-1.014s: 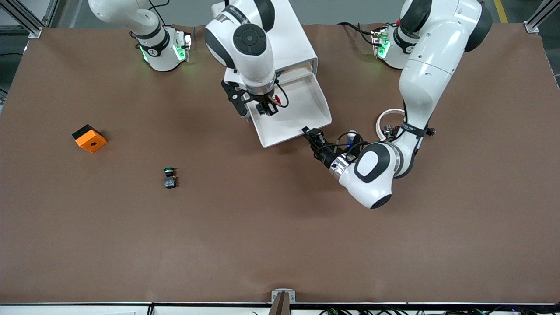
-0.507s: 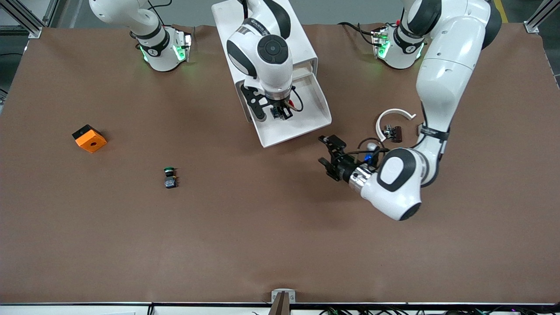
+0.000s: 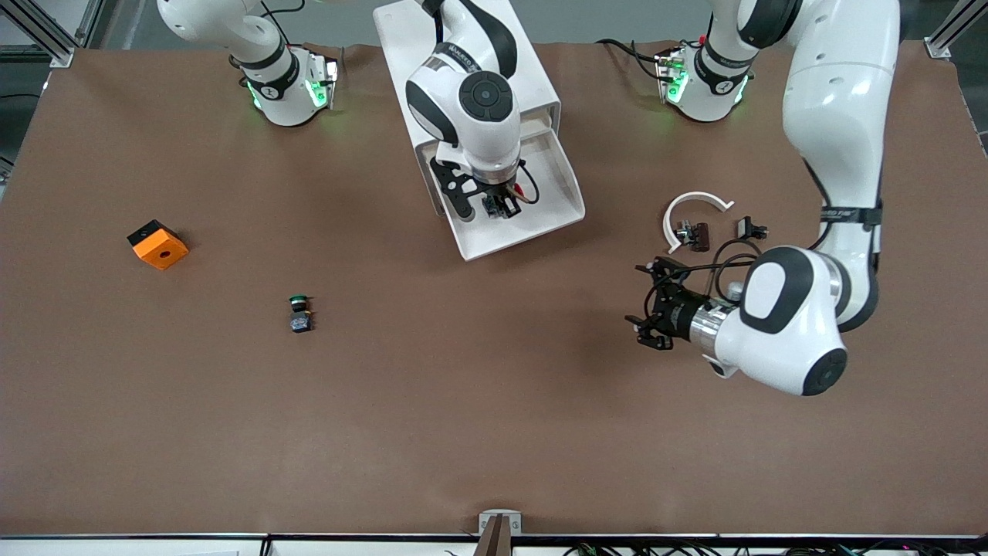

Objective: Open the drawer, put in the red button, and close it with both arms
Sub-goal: 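Carry the red button over the open drawer with the right gripper, then lower the red button into the drawer and open the right gripper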

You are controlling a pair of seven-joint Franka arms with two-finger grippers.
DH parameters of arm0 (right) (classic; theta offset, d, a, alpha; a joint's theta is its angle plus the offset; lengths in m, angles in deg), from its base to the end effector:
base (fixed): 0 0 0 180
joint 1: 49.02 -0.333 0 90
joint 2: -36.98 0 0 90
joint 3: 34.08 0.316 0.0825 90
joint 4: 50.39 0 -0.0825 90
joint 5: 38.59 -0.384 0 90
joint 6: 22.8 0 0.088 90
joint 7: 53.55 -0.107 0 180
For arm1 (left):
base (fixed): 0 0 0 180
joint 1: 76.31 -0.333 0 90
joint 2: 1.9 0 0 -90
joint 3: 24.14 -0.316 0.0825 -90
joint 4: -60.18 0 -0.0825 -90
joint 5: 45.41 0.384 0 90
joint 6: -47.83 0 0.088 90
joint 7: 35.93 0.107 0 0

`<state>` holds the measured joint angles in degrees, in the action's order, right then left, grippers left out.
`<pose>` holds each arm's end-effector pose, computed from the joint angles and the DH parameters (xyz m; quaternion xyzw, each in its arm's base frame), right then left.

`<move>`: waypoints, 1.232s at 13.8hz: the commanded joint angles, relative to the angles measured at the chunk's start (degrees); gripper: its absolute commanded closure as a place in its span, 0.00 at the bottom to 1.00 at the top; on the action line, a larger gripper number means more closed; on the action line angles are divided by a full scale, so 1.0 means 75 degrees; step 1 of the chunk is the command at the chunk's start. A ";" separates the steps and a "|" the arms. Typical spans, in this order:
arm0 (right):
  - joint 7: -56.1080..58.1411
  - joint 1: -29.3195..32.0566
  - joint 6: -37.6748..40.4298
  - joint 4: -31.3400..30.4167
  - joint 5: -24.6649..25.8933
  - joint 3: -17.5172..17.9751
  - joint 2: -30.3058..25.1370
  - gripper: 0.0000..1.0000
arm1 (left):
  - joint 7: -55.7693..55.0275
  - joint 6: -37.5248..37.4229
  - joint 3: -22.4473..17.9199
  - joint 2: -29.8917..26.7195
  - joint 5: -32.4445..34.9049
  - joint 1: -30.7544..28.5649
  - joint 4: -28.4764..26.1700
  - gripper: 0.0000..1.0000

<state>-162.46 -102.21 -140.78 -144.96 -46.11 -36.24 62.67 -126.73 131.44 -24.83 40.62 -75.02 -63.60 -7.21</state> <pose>0.4128 0.5258 0.3498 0.8589 -0.5094 -0.0518 0.0107 0.6722 -0.2041 0.3359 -0.7097 -0.6209 0.3324 0.0164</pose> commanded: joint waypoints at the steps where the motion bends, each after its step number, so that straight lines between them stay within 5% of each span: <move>1: -0.0115 -0.0080 0.0051 0.0270 -0.0076 -0.0064 0.0126 0.05 | 0.1891 0.0243 -0.0048 -0.0418 0.0804 0.0169 -0.0155 0.00; 6: -0.0139 -0.0057 0.0505 0.0714 -0.0052 -0.0075 0.0021 0.00 | 0.5972 0.0477 0.0348 -0.0699 0.2152 0.0497 -0.0470 0.00; 8: -0.0057 0.0061 0.1802 0.1415 -0.0064 -0.0122 -0.0177 0.00 | 0.6212 0.1152 0.0629 -0.1014 0.2213 0.0544 -0.1053 0.00; 12: 0.1086 0.0669 0.3763 0.2051 -0.0052 -0.0122 -0.0996 0.00 | 0.6364 0.4374 0.1461 -0.2164 0.2295 0.0556 -0.3911 0.00; 17: 0.3349 0.1968 0.5685 0.1981 -0.0064 -0.0122 -0.2438 0.00 | 0.6248 0.5315 0.2003 -0.2177 0.3009 0.1257 -0.4758 0.00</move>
<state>-142.91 -90.87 -101.26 -128.43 -46.10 -37.88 48.58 -79.80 168.03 -9.71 26.71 -54.02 -56.39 -38.69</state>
